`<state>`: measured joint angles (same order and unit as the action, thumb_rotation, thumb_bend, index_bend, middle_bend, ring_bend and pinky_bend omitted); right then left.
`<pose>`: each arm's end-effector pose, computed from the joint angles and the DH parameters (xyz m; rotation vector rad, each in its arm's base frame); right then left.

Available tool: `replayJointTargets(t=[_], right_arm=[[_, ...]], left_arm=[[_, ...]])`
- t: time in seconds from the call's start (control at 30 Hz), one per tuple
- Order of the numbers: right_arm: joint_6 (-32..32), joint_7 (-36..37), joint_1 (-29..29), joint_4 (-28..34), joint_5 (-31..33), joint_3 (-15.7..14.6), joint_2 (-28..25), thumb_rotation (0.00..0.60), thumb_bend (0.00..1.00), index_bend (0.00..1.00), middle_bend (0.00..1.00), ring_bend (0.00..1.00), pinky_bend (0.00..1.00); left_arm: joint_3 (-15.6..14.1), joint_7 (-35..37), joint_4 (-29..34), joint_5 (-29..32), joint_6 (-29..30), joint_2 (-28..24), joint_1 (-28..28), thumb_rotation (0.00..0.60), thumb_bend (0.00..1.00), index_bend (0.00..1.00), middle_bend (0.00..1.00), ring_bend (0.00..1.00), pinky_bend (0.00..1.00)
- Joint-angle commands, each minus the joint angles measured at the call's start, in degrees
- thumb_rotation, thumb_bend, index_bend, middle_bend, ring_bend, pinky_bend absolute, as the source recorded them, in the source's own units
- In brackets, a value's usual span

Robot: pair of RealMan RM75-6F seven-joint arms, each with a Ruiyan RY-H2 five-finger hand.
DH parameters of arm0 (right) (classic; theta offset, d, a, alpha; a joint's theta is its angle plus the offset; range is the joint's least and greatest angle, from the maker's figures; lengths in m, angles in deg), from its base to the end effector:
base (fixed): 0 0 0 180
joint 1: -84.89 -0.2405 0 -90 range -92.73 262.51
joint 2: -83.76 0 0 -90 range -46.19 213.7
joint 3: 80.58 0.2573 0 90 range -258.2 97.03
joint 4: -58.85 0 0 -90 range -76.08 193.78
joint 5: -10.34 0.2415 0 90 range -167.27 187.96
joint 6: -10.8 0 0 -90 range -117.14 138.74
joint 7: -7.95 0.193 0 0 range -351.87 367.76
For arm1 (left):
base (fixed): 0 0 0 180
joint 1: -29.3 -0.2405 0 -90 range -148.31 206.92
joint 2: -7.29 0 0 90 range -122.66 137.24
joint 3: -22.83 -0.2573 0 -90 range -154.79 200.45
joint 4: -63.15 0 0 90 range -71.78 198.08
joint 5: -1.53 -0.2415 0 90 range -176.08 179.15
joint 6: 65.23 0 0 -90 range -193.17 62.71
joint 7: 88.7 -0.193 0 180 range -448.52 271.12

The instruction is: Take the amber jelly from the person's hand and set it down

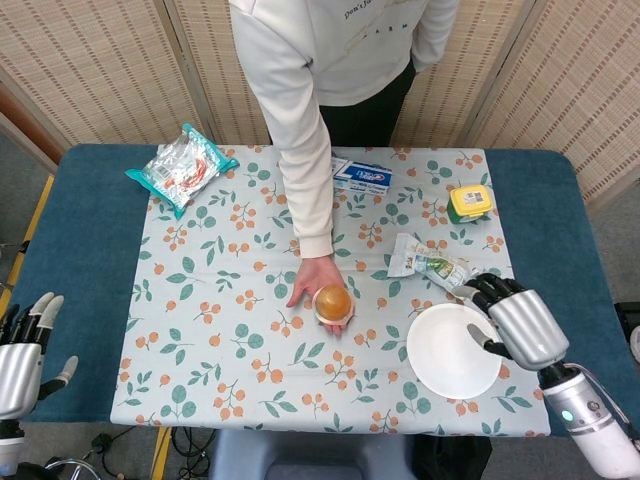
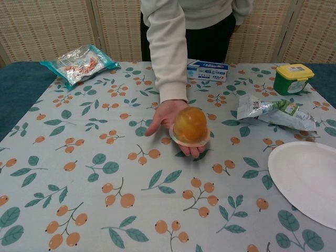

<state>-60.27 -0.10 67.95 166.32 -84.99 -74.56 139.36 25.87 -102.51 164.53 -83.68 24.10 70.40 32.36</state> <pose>-0.1998 -0.2811 0.1070 1.8086 -0.7352 1.0047 -0.2941 0.2209 0.1357 -1.3530 -0.8017 -0.8406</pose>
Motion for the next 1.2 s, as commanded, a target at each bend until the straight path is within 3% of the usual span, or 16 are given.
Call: replayJointTargets(t=[0.03, 0.3, 0.67, 1.2], right_arm=[[9.8, -3.5, -7.9, 3.3, 2.8, 3.1, 2.0, 0.600, 0.28, 0.26, 0.27, 0.22, 0.36], [22.8, -10.4, -18.9, 1.9, 14.6, 6.7, 9.7, 0.600, 0.20, 0.01, 0.13, 0.12, 0.36], [29.3, -18.9, -29.0, -7.6, 25.4, 6.1, 21.9, 0.600, 0.20, 0.00, 0.12, 0.11, 0.36], [29.7, -22.5, -35.1, -16.7, 32.6, 3.5, 29.8, 0.600, 0.21, 0.01, 0.15, 0.11, 0.36]], left_arm=[[-0.1, 0.1, 0.0, -0.1, 0.2, 0.0, -0.2, 0.600, 0.28, 0.05, 0.04, 0.11, 0.06], [-0.4, 0.8, -0.5, 0.1, 1.2, -0.3, -1.2, 0.600, 0.28, 0.05, 0.04, 0.11, 0.06], [-0.7, 1.1, -0.8, 0.3, 1.4, -0.4, -1.9, 0.600, 0.28, 0.05, 0.04, 0.11, 0.06], [-0.8, 1.8, -1.6, 0.7, 1.5, -0.3, -2.7, 0.600, 0.28, 0.05, 0.04, 0.11, 0.06]])
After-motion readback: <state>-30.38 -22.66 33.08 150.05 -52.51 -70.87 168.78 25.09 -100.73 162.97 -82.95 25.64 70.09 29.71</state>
